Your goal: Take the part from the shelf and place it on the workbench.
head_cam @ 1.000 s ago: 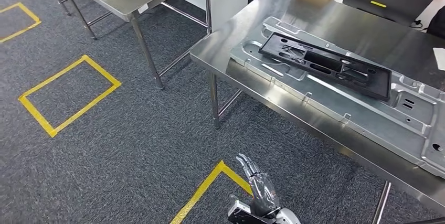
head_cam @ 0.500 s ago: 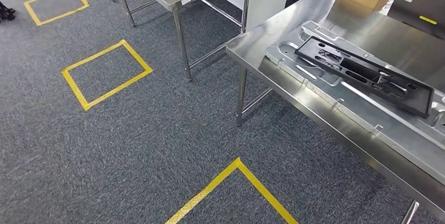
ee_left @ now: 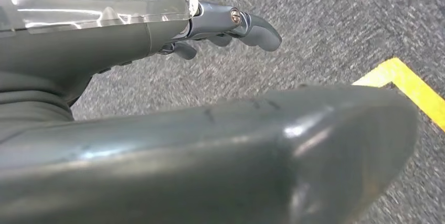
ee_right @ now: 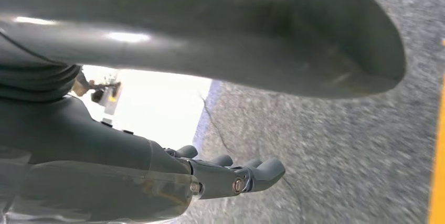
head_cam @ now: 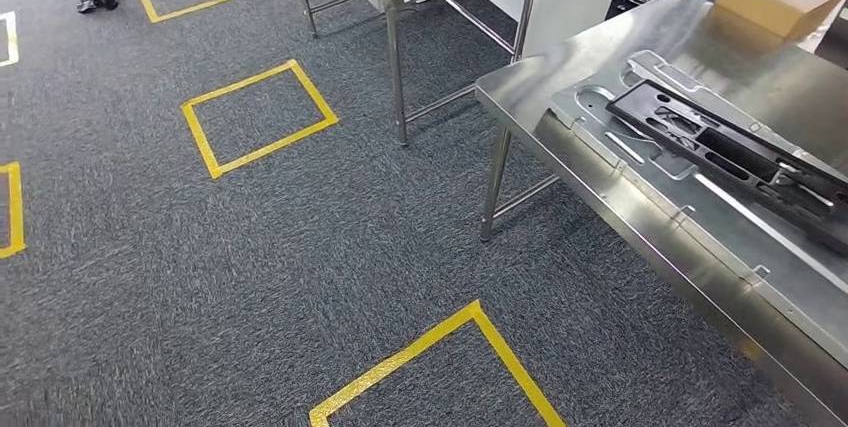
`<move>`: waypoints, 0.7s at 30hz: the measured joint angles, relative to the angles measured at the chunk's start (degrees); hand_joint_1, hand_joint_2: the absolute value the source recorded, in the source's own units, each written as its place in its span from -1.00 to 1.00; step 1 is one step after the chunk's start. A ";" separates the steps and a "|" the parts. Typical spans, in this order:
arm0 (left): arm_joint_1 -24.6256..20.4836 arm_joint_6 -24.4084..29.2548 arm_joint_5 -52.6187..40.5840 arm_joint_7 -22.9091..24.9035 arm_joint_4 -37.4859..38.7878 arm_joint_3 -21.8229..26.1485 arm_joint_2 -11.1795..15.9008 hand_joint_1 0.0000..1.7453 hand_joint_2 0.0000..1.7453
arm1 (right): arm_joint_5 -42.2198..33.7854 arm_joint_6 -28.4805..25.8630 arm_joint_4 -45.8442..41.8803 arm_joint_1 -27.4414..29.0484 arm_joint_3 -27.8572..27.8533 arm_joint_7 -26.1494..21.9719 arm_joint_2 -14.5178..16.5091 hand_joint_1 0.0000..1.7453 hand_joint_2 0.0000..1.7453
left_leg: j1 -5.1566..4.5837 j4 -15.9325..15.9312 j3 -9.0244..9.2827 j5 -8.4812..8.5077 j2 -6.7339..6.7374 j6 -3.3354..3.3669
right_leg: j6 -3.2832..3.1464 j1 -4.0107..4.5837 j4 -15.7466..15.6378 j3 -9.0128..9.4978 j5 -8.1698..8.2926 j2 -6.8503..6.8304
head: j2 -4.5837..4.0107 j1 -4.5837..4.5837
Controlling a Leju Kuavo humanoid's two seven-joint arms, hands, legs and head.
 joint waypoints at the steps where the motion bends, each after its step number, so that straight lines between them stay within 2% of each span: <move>1: -0.10 0.47 -0.36 -0.17 0.00 -0.46 -0.01 -1.00 -1.00 | -0.05 -0.20 0.05 -0.03 -0.37 -0.58 0.15 -1.00 -1.00 | -0.34 -1.22 0.61 -0.01 0.67 0.34 | 0.26 -0.04 0.00 0.14 0.01 -0.67 | 0.00 0.00; 3: 0.06 0.96 -1.14 -0.63 0.01 -1.28 -0.07 -1.00 -1.00 | -0.29 -0.72 0.13 -0.26 -1.10 -1.79 0.42 -1.00 -1.00 | -0.32 -1.77 0.62 0.62 -0.68 0.58 | 0.89 -0.11 -0.02 0.35 0.03 -1.62 | 0.00 -0.01; 4: 0.21 1.00 -1.48 -0.83 0.01 -1.67 -0.09 -1.00 -1.00 | -0.46 -0.99 0.15 -0.37 -1.46 -2.26 0.55 -1.00 -1.00 | -0.08 -2.20 0.69 1.11 -1.34 0.71 | 1.23 -0.18 0.32 0.30 -0.32 -0.85 | -0.01 -0.01; 5: 0.31 1.00 -1.82 -1.01 0.01 -2.03 -0.12 -1.00 -1.00 | -0.64 -1.22 0.17 -0.38 -1.83 -2.67 0.64 -1.00 -1.00 | 0.18 -2.63 0.67 1.65 -1.99 0.89 | 1.56 -0.26 1.46 -0.18 -1.32 0.57 | -0.01 0.01; 7: 0.25 0.92 -2.42 -1.30 0.01 -2.74 -0.16 -1.00 -1.00 | -0.87 -1.42 0.32 -0.16 -2.45 -3.07 0.68 -1.00 -1.00 | 0.46 -3.03 0.26 2.42 -3.31 1.15 | 2.09 -0.61 6.93 -2.68 -5.02 4.14 | -0.01 0.02; 8: 0.20 0.84 -2.72 -1.41 0.01 -3.10 -0.16 -1.00 -1.00 | -0.92 -1.44 0.42 -0.05 -2.68 -3.17 0.72 -1.00 -1.00 | 0.48 -2.97 -0.09 2.64 -4.08 1.23 | 2.26 -0.75 10.70 -4.38 -6.96 4.99 | -0.01 0.03; 9: 0.22 0.74 -2.94 -1.48 0.01 -3.44 -0.16 -1.00 -1.00 | -0.94 -1.45 0.54 0.02 -2.86 -3.15 0.77 -1.00 -1.00 | 0.49 -2.89 -0.36 2.78 -4.88 1.19 | 2.42 -0.89 13.75 -5.70 -8.09 5.36 | -0.01 0.03; 10: 0.33 0.67 -3.13 -1.48 0.01 -3.74 -0.16 -1.00 -1.00 | -0.95 -1.47 0.64 0.06 -3.03 -3.02 0.80 -1.00 -1.00 | 0.52 -2.76 -0.55 2.87 -5.67 1.13 | 2.58 -1.00 15.19 -6.25 -8.14 5.50 | 0.00 0.03; 11: 0.45 0.61 -3.28 -1.35 0.01 -4.01 -0.16 -1.00 -1.00 | -0.96 -1.53 0.72 0.07 -3.17 -2.78 0.84 -1.00 -1.00 | 0.56 -2.56 -0.67 2.89 -6.47 1.04 | 2.70 -1.13 14.44 -5.75 -7.03 5.59 | 0.00 0.03; 12: 0.55 0.59 -3.44 -1.06 0.01 -4.20 -0.16 -1.00 -1.00 | -1.00 -1.61 0.78 0.09 -3.31 -2.43 0.85 -1.00 -1.00 | 0.62 -2.28 -0.73 2.85 -7.23 0.91 | 2.79 -1.28 11.55 -4.24 -5.06 5.80 | 0.00 0.02; 14: 0.57 0.60 -3.77 -0.04 0.01 -4.52 -0.16 -1.00 -1.00 | -1.20 -1.79 0.92 0.22 -3.63 -1.59 0.89 -1.00 -1.00 | 0.65 -1.33 -1.14 2.55 -8.61 0.40 | 2.79 -1.61 4.09 -0.66 -1.77 7.72 | -0.01 0.03; 15: 0.53 0.63 -3.91 0.60 0.01 -4.68 -0.14 -1.00 -1.00 | -1.39 -1.90 1.00 0.28 -3.84 -1.22 0.97 -1.00 -1.00 | 0.64 -0.87 -1.48 2.43 -9.20 0.05 | 2.66 -1.67 1.74 0.35 -1.08 8.58 | -0.01 0.02; 16: 0.50 0.67 -4.00 1.20 0.01 -4.86 -0.11 -1.00 -1.00 | -1.60 -2.02 1.07 0.29 -4.06 -0.93 1.06 -1.00 -1.00 | 0.63 -0.58 -1.84 2.39 -9.68 -0.32 | 2.43 -1.63 0.67 0.73 -1.02 9.19 | -0.01 0.02; 18: 0.55 0.79 -4.08 2.37 0.01 -5.08 -0.04 -1.00 -1.00 | -2.04 -2.28 1.11 0.12 -4.49 -0.63 1.30 -1.00 -1.00 | 0.78 -0.52 -2.34 2.56 -10.56 -1.07 | 1.74 -1.44 0.52 0.66 -0.96 8.50 | -0.01 0.02; 19: 0.62 0.87 -4.02 2.90 0.01 -5.13 0.01 -1.00 -1.00 | -2.19 -2.46 1.11 0.02 -4.68 -0.58 1.41 -1.00 -1.00 | 0.87 -0.25 -2.56 2.38 -10.23 -1.38 | 1.34 -1.43 0.32 0.74 -0.81 7.92 | -0.01 0.02; 21: 0.62 1.07 -3.76 3.64 0.01 -5.13 0.08 -1.00 -1.00 | -2.27 -2.77 1.11 0.07 -5.08 -0.62 1.58 -1.00 -1.00 | 1.04 3.03 -4.16 0.28 -8.13 -1.95 | 0.56 -1.51 -0.09 0.86 -0.60 6.56 | -0.01 0.02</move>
